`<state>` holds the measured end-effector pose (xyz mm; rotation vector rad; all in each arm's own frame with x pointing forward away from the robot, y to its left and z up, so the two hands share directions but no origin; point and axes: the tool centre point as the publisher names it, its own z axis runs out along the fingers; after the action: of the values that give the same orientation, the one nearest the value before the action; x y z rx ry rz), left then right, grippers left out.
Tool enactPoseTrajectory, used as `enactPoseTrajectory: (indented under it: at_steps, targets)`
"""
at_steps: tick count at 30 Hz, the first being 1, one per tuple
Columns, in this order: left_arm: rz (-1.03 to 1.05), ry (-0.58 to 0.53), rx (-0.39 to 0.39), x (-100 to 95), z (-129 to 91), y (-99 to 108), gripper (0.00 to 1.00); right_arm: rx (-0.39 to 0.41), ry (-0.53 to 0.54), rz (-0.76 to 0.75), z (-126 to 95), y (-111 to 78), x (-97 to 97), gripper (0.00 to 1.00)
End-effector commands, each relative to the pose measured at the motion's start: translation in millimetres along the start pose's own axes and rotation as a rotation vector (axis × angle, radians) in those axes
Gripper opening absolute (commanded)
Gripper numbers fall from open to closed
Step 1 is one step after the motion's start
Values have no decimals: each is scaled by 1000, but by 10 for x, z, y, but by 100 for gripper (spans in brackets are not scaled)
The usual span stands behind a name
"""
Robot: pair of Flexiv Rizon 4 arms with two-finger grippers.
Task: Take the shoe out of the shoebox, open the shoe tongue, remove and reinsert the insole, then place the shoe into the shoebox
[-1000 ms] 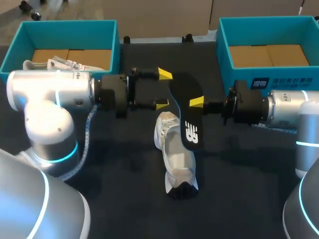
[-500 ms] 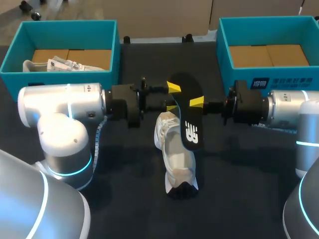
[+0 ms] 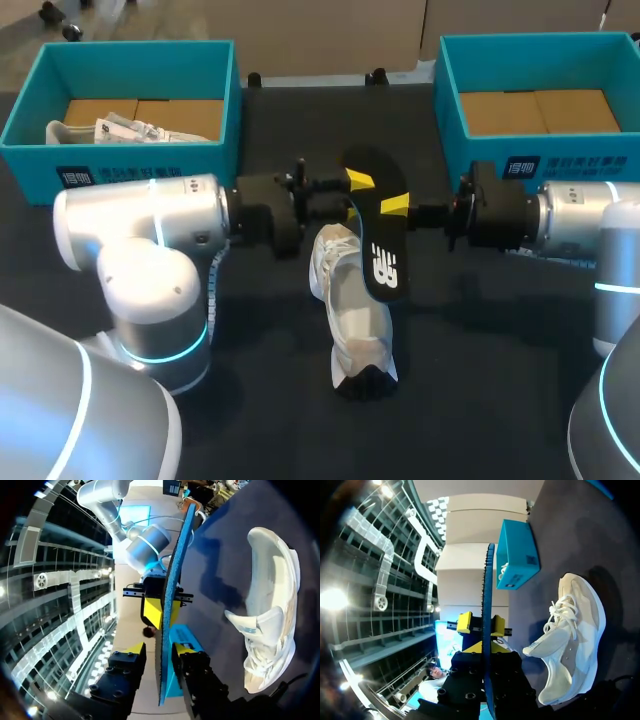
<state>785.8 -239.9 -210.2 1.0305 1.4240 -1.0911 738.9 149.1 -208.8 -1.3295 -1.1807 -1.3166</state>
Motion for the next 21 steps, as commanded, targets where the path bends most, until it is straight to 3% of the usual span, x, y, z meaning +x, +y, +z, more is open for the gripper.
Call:
enactPoseTrajectory:
  at_steps: [1,11,18,21]
  targets:
    - [4,-4,-21,18,87,-9,27,-2,0,0,11,-6,-5,0]
    - [35,13,-40,21,166,23,17,-2,0,0,11,-6,-5,0]
    - [41,16,-41,23,198,65,16,-2,0,0,11,-6,-5,0]
    - [45,18,-37,23,198,68,7,-2,0,0,11,-6,-5,0]
